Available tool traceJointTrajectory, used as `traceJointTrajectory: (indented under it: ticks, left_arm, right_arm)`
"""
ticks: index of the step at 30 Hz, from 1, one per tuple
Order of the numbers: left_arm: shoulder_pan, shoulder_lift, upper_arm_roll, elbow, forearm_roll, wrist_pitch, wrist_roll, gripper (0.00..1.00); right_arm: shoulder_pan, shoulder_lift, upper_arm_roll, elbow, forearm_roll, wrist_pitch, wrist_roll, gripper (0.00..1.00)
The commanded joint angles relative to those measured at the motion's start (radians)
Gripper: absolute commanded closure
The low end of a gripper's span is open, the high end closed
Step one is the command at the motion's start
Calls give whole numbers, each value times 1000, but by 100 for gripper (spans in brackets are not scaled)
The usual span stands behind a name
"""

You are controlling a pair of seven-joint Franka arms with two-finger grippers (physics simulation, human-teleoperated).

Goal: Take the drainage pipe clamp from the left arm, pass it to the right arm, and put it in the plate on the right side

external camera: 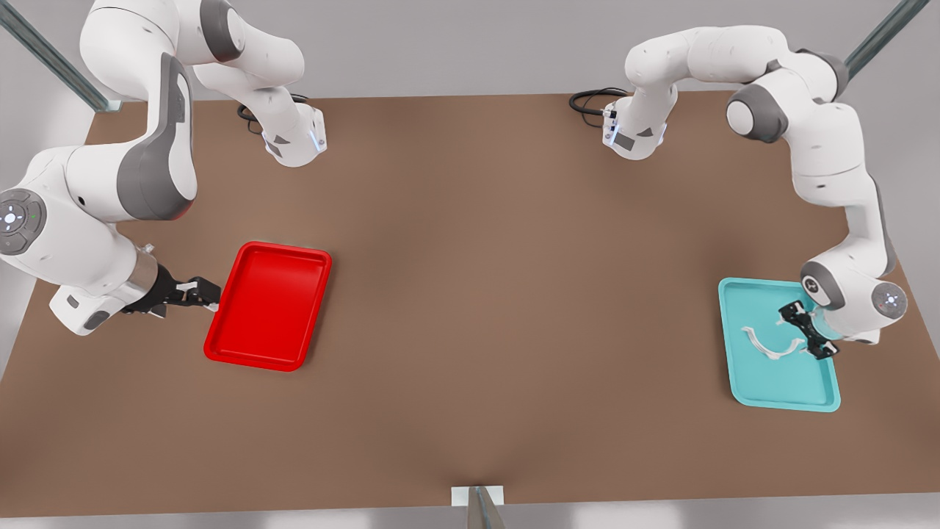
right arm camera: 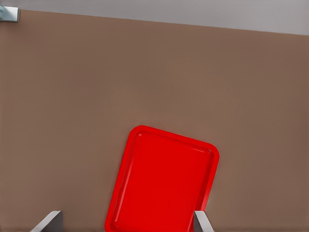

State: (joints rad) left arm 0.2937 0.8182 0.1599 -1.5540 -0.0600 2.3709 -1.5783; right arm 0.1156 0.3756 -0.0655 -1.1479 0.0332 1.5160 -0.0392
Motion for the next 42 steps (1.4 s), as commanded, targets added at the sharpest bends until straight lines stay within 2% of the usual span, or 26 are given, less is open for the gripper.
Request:
traceJointTrajectory:
  ticks: [1,2,5,6,8,9,12,15,16,21,24,26,28,31,33,36,39,42]
  left_arm:
    - [-1,4,1,0,-14,47,-123,14]
    - [-1,10,1,0,-15,56,-123,19]
    - [-1,22,0,2,-15,76,-123,26]
    - [-1,22,0,2,-15,76,-123,33]
    - [2,22,0,2,-15,76,-123,57]
    - [2,22,0,2,-15,76,-123,60]
    - [2,21,1,2,-12,76,-120,62]
    - [-4,13,1,2,-11,74,-118,76]
    - [-5,13,1,2,-9,74,-117,79]
    - [-13,-1,1,2,-6,64,-49,79]
    - [-33,-50,1,11,-6,-28,10,79]
    - [-68,-74,1,103,-6,-220,21,79]
    - [-119,-126,-2,129,-14,-358,14,79]
    - [-290,-156,-5,236,-90,-539,-189,79]
    - [-395,-156,-5,252,-178,-539,-428,79]
    - [-528,-159,-82,281,-253,-532,-851,79]
    - [-582,-156,-220,298,-279,-380,-1227,79]
    - [-709,-149,-215,315,-271,-256,-1534,79]
  right_arm:
    - [1,-1,0,0,-1,0,-4,0]
    - [-2,-1,-1,0,-2,0,-5,0]
    - [-2,-1,1,0,4,1,-7,0]
    - [-2,-1,-1,0,1,0,-7,0]
    - [-4,-1,-1,0,2,0,-11,0]
    - [-4,-1,-1,0,2,1,-11,0]
    - [-4,-1,-1,0,2,0,-10,0]
    - [-2,-1,-1,0,2,0,-10,0]
    - [-2,-1,-1,0,4,1,-10,0]
    - [-4,-1,-1,0,4,1,-10,0]
    - [-4,-1,-1,0,2,1,-10,0]
    - [-4,-1,-1,0,2,1,-8,0]
    - [-4,-1,-1,0,2,1,-8,0]
    - [-2,-1,-1,0,2,0,-7,0]
    - [-2,-1,1,0,2,0,-7,0]
    - [-4,-1,-1,0,2,1,-13,0]
    - [-1,-1,-1,0,1,18,-10,0]
    - [-2,-1,-1,0,2,18,-16,0]
